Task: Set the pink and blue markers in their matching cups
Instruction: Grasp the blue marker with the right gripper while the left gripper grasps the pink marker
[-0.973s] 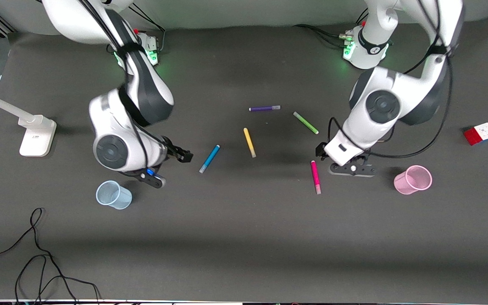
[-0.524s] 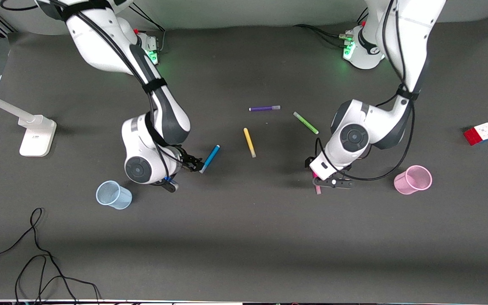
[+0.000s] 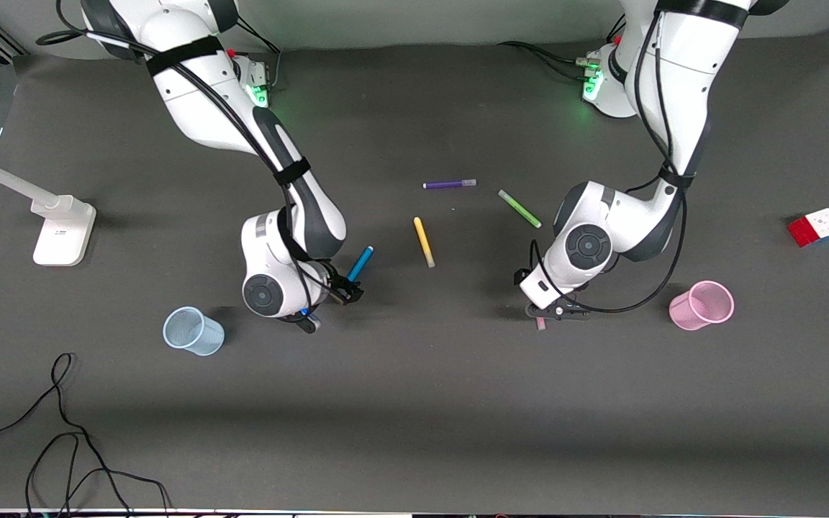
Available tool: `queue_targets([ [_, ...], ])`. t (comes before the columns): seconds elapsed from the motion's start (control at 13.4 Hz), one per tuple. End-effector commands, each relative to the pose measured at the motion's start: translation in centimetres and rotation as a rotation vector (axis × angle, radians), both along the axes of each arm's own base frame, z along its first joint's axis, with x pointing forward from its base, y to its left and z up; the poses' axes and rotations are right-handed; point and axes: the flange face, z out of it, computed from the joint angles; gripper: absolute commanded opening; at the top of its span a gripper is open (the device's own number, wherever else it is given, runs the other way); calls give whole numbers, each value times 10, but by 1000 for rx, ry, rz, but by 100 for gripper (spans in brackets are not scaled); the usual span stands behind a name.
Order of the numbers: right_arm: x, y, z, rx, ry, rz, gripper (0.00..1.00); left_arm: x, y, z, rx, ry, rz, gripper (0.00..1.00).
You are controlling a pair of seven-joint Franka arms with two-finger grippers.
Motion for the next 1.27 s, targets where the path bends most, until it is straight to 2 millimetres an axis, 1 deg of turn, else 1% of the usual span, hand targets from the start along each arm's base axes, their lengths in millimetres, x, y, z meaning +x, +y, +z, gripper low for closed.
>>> queue_targets([
  [0.0, -1, 6, -10, -8, -4, -30, 72, 2, -6, -3, 14, -17, 63, 85],
  [0.07, -1, 6, -10, -8, -7, -29, 59, 1, -10, -3, 14, -20, 77, 82],
  [0.22, -1, 6, -10, -8, -7, -29, 34, 2, -12, -6, 12, -31, 126, 69],
  [0.3, -1, 6, -10, -8, -6, -27, 22, 2, -12, -8, 11, -34, 132, 59],
  [0.37, -1, 6, -10, -9, -5, -26, 7, 2, -12, -7, 11, -34, 134, 48],
  [0.45, -2, 6, -10, -10, -2, -26, 0, 2, -11, -7, 11, -33, 149, 40],
  [0.6, 3, 4, 1, -1, -6, -30, 0, 5, -13, -2, 12, -34, 157, 29],
  [0.82, 12, -2, 30, 11, -4, -44, 0, 11, -12, 9, 6, -49, 161, 20],
  [0.9, 18, -12, 45, 12, 1, -52, 0, 12, -12, 12, 4, -53, 163, 13],
  [0.97, 20, -12, 70, 26, 16, -43, 0, 14, -12, 16, 0, -60, 166, 5],
  [1.05, 26, -20, 93, 32, 31, -45, 0, 16, -10, 19, -1, -65, 168, 0],
  [1.12, 32, -31, 119, 27, 35, -41, 0, 18, -10, 26, -6, -75, 172, 0],
  [1.2, 34, -40, 139, 9, 41, -30, 0, 22, -6, 37, -11, -90, 179, 0],
])
